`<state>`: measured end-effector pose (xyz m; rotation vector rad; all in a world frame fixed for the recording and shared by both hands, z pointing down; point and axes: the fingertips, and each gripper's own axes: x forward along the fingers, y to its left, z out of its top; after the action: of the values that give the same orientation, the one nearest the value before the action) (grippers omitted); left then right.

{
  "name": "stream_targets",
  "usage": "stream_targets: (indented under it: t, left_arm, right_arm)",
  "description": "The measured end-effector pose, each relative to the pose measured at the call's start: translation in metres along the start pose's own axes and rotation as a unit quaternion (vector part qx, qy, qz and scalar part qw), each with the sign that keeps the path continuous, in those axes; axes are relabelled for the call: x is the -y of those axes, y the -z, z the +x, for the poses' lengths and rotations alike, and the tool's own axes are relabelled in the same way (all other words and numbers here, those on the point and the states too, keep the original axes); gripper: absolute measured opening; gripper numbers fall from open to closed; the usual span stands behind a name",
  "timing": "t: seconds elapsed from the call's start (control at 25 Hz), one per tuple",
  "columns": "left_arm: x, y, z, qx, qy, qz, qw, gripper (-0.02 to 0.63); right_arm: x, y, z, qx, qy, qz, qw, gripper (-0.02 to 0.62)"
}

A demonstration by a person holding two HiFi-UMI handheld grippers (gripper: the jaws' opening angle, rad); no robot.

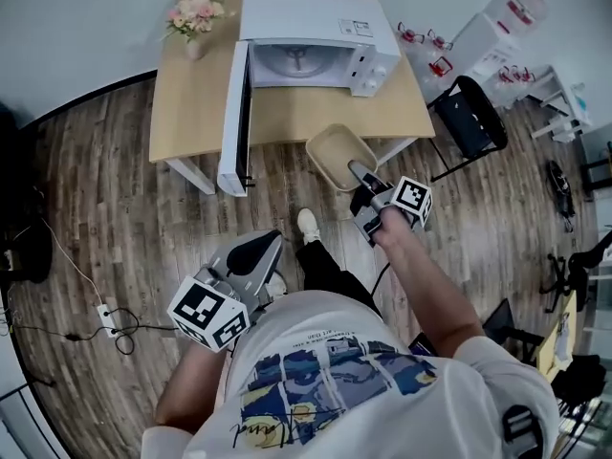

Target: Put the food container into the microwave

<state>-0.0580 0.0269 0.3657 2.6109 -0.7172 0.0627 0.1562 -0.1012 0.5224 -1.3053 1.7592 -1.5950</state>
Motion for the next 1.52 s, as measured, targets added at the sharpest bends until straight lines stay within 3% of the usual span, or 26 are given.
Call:
stream_targets:
  t: [0.4, 0.72, 1.04, 1.52]
  left_arm:
    - [-0.067, -0.072, 0.034, 0.020, -0.074, 0.028, 0.9967, 0.008]
    - [-0.118, -0.100, 0.076, 0.014, -0.141, 0.026, 0.9896, 0.008]
    - [-0.147, -0.111, 0.095, 0.021, -0.192, 0.016, 0.9811, 0.008]
    - [-0.178, -0.120, 0.097, 0.022, -0.233, 0.006, 0.9722, 0.008]
  right_arm:
    - [-0.016, -0.080, 0.179, -0.011, -0.032, 0.021, 0.999, 0.193]
    - [-0.005, -0.132, 0.287, -0.010, -0.022, 0.036, 0.999, 0.193]
    - [0.012, -0.153, 0.342, -0.004, -0.013, 0.030, 0.999, 0.193]
    - [0.020, -0.165, 0.370, 0.014, 0.013, -0.054, 0.998, 0.213]
